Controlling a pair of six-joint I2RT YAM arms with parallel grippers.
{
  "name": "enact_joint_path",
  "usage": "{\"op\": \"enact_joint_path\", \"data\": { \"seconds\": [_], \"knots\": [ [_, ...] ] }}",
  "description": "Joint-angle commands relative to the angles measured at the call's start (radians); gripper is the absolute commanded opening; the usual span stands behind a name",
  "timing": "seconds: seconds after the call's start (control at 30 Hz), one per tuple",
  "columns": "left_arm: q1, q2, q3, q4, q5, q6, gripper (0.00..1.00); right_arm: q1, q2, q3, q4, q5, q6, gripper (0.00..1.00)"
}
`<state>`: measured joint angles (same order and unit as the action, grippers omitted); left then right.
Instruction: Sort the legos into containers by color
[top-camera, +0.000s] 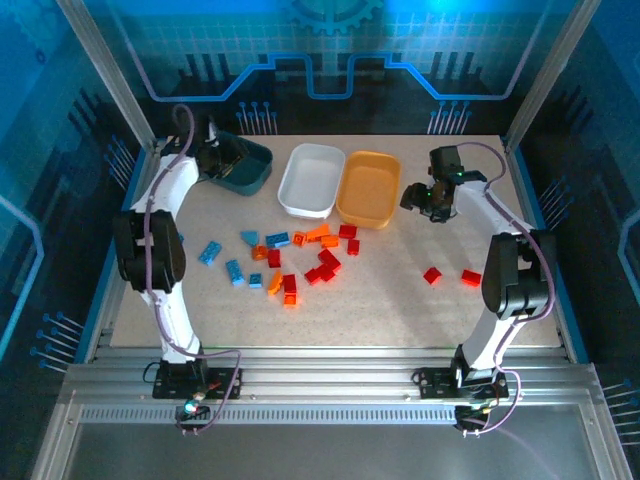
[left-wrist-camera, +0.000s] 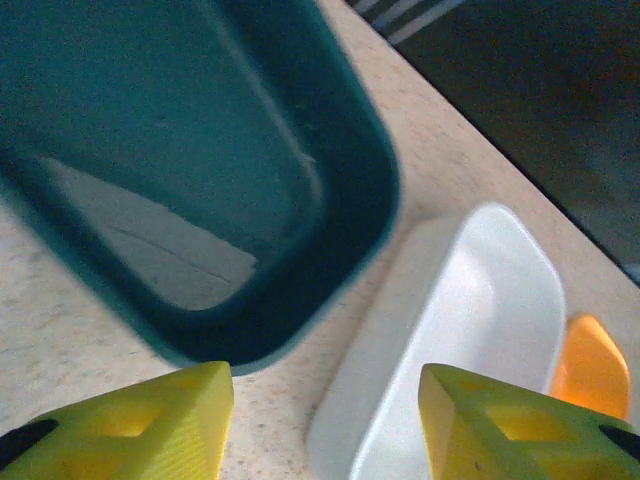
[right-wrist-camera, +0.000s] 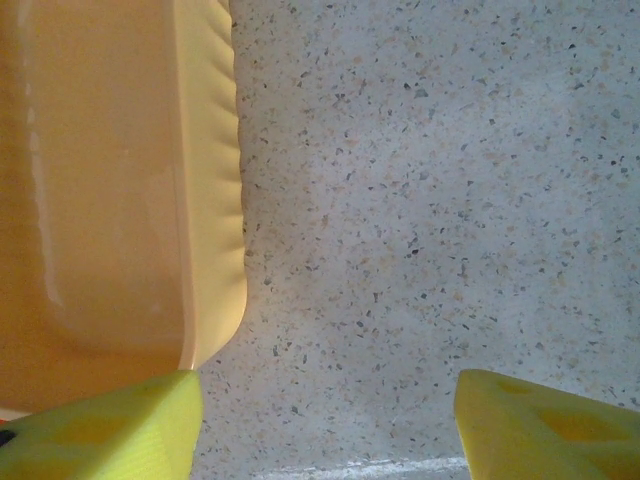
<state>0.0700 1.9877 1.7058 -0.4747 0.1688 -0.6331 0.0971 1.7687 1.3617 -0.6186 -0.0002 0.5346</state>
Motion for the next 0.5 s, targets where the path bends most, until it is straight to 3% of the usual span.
{"op": "enact_joint_path", "data": {
  "seconds": [0.0, 0.23, 0.47],
  "knots": [
    [0.036, -0.004, -0.052, -0.003, -0.095, -0.254, 0.49, 0.004, 0.02, 0.025, 0.002, -0.005, 0.0, 0.68],
    [0.045, 0.174, 0.129, -0.128, -0.132, -0.393, 0.56, -0.003, -0.019, -0.002, 0.006, 0.006, -0.01, 0.69],
    [0.047, 0.293, 0.226, -0.183, -0.182, -0.366, 0.55, -0.015, -0.061, -0.037, 0.012, 0.0, -0.015, 0.69]
  ]
}}
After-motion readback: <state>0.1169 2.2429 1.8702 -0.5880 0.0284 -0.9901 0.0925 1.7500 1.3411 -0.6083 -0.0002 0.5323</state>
